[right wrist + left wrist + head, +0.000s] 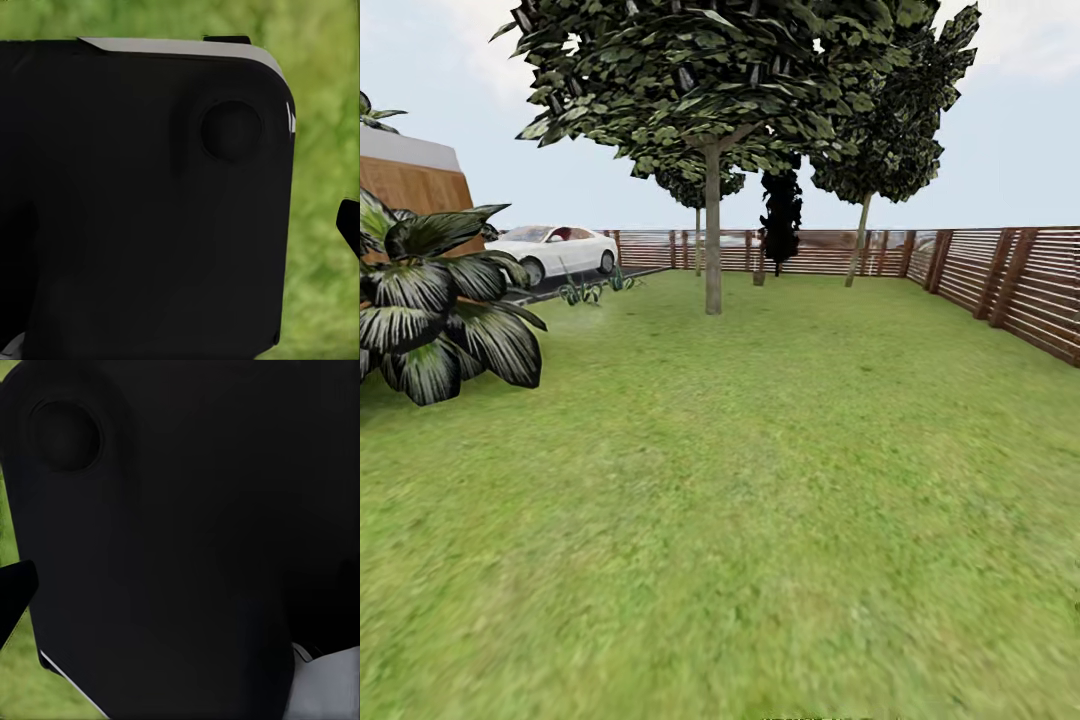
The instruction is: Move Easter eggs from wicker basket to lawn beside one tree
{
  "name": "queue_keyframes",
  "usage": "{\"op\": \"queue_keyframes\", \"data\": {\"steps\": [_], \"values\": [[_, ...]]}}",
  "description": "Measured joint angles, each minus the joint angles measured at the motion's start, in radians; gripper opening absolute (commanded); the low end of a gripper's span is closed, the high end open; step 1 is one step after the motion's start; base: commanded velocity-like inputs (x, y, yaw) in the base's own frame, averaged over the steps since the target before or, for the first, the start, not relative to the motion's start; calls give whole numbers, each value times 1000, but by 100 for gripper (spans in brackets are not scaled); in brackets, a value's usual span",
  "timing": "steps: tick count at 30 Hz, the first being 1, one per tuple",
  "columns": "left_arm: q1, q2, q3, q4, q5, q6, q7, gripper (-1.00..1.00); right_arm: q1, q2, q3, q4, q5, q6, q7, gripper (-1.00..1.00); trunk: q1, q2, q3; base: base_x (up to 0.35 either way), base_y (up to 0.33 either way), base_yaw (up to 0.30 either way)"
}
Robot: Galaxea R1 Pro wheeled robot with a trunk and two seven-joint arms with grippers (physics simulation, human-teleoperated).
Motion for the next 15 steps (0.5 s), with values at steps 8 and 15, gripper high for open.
{"op": "queue_keyframes", "data": {"steps": [8,15], "values": [[0,1,0,0,0,0,0,100,0,-1,0,0,1,0,0,100,0,0,0,0,0,-256],[0,1,0,0,0,0,0,100,0,-1,0,1,1,0,0,100,0,0,0,0,0,-209]]}}
